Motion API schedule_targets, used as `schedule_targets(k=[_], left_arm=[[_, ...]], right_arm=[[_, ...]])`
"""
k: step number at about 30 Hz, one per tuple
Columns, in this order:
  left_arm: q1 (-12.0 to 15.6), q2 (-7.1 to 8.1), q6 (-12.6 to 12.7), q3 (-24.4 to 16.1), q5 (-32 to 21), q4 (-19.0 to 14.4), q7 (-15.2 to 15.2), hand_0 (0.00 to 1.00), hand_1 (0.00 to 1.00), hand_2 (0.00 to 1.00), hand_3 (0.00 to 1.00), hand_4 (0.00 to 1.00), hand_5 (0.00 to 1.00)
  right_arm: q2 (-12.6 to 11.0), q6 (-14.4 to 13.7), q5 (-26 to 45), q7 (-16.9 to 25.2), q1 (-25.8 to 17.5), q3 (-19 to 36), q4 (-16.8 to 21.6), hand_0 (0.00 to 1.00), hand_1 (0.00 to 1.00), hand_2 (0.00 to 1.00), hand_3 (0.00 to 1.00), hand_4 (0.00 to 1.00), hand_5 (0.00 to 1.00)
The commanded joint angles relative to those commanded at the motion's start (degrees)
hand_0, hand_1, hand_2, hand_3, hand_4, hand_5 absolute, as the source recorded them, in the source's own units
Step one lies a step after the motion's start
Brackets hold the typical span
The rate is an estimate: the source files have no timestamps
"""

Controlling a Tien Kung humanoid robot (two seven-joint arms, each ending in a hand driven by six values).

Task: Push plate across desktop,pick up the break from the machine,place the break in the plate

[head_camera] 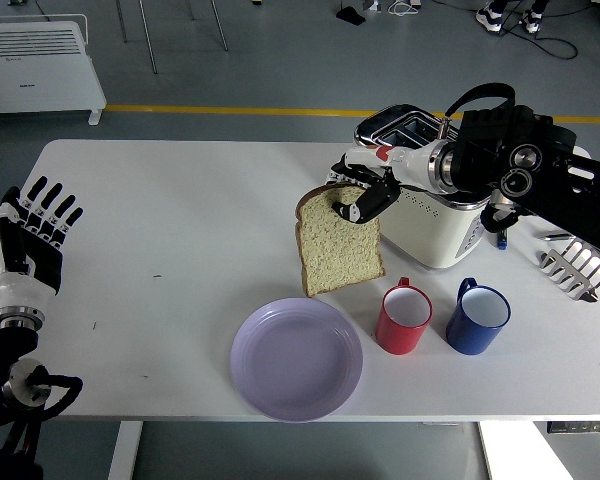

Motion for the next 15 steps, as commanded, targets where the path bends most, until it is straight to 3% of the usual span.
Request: schedule_targets(k=[8,15], left_arm=[[-0.1,0.00,0.0,0.1,0.0,0.1,0.0,0.770,0.800,0.861,0.851,0.581,0.998],[0.2,0.00,0.0,0.1,0.0,0.2,0.0,0.770,0.799,0.861,0.851,0.581,0.998]], right_arm=[[0.7,0.2,2.7,1.0,-1.0,-6.7,3.1,0.461,0.464,0.483,0.475,0.410,0.020],[3.2,-0.5,3.4,1.9,-2.9,-10.5,1.8,0.460,0.464,0.482,0.476,0.412,0.027]])
